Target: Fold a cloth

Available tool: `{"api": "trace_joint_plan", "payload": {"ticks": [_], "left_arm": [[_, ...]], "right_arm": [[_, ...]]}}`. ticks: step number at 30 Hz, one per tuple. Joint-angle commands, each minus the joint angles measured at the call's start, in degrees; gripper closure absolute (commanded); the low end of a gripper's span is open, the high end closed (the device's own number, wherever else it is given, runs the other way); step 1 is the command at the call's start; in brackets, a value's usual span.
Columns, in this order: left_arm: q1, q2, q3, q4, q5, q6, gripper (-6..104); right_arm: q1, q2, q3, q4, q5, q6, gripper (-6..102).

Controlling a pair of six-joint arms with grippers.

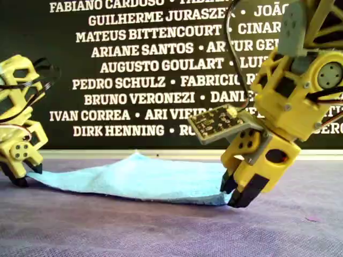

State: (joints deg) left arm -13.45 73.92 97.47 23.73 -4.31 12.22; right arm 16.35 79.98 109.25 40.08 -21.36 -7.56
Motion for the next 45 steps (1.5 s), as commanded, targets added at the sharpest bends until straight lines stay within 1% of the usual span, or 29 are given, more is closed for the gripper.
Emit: {"api": "trace_joint_plan", "payload": {"ticks": [1, 7, 15, 25, 32, 37, 39, 40, 42, 43, 45], "left_arm": [[-0.97, 1.41, -3.52, -1.32, -0.35, 0.18, 45], [-0.97, 1.41, -3.52, -1.32, -0.35, 0.18, 45], [-0.97, 1.41, -3.6, -1.41, 0.0, 0.18, 45], [-0.97, 1.32, -4.75, -1.49, 0.35, 0.18, 45], [-0.97, -4.83, -10.63, -1.49, 0.09, 0.18, 45], [-1.05, -7.73, -12.92, -1.41, -0.26, 0.18, 46], [-1.05, -7.38, -12.3, -1.32, -0.26, 0.18, 47], [-1.05, -6.94, -11.95, -1.32, -0.26, 0.18, 47], [-1.05, -6.77, -11.78, -1.23, -0.35, 0.18, 48], [-1.23, -6.77, -11.78, -1.23, -0.35, 0.18, 51], [-1.41, -6.68, -11.87, -1.23, -0.35, 0.18, 60]], "right_arm": [[0.44, -0.88, -5.54, -3.08, 0.09, 0.35, 49], [0.7, -3.08, -7.03, -3.08, -0.09, 0.35, 49], [5.36, -4.31, -8.53, -3.16, 0.09, 0.35, 49], [5.27, -9.84, -15.56, -3.08, 0.18, 0.35, 50], [4.92, -10.55, -16.17, -2.9, 0.18, 0.35, 49], [4.75, -10.55, -16.17, -2.9, 0.18, 0.18, 51], [4.83, -10.55, -16.17, -2.9, 0.18, 0.18, 54], [4.92, -10.55, -16.17, -2.9, 0.18, 0.18, 57], [4.92, -10.55, -16.17, -2.99, 0.18, 0.26, 68], [4.92, -10.55, -16.17, -2.99, 0.18, 0.26, 75], [4.75, -10.28, -16.17, -2.99, -0.62, 0.26, 88]]}}
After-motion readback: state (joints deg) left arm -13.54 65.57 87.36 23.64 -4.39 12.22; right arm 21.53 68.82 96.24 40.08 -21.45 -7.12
